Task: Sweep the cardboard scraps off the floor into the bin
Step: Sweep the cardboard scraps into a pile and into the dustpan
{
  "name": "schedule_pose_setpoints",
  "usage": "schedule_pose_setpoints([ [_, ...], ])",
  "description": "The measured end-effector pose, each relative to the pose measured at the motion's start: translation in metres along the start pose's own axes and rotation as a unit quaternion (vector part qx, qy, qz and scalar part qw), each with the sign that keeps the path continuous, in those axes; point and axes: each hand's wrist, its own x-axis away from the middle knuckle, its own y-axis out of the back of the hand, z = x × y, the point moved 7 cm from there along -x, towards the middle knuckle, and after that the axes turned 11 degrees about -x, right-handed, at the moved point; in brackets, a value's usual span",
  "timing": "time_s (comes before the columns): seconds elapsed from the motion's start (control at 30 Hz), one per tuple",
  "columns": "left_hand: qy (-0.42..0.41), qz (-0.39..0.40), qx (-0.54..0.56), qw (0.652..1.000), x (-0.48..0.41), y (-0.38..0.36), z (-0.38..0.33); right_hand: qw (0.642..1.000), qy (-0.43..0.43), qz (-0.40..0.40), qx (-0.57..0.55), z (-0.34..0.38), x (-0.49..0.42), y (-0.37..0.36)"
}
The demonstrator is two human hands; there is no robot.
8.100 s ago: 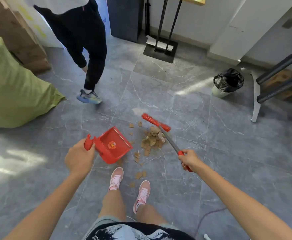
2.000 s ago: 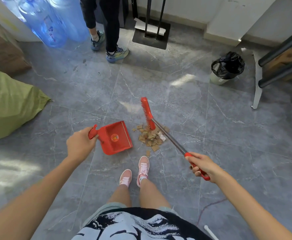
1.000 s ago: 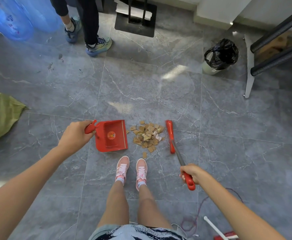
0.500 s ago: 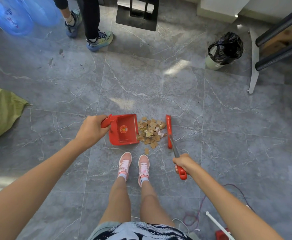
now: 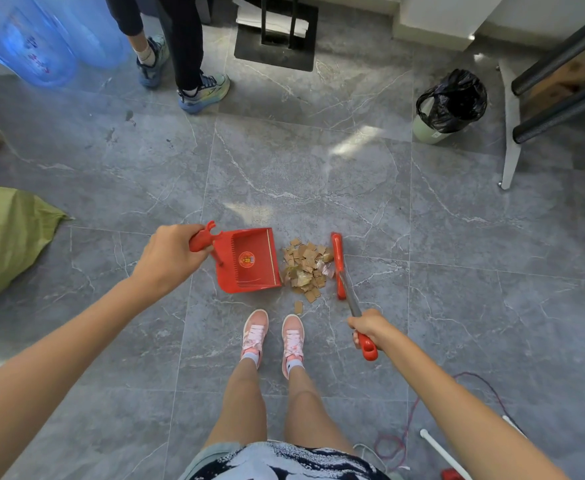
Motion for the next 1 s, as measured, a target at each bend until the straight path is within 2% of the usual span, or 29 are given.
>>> schedule_pose_setpoints([
  [0.37,-0.024,0.067,-0.049,0.996,-0.01,-0.022,0.002,1.0,-0.009,-0.004,-0.006,0.001,0.002,-0.006],
  [0.57,0.015,0.062,-0.019,0.998,-0.016,-0.038,0.014,1.0,0.0,-0.012,0.011,0.002,0.006,-0.009],
  [0.8,0.005,0.071,-0.004,0.997,-0.008,-0.044,0.011,1.0,0.004,-0.012,0.012,0.004,0.007,-0.016],
  [1.0,-0.038,0.066,-0.054,0.996,0.0,-0.053,-0.005,1.0,0.013,-0.015,0.016,0.006,0.01,-0.021],
])
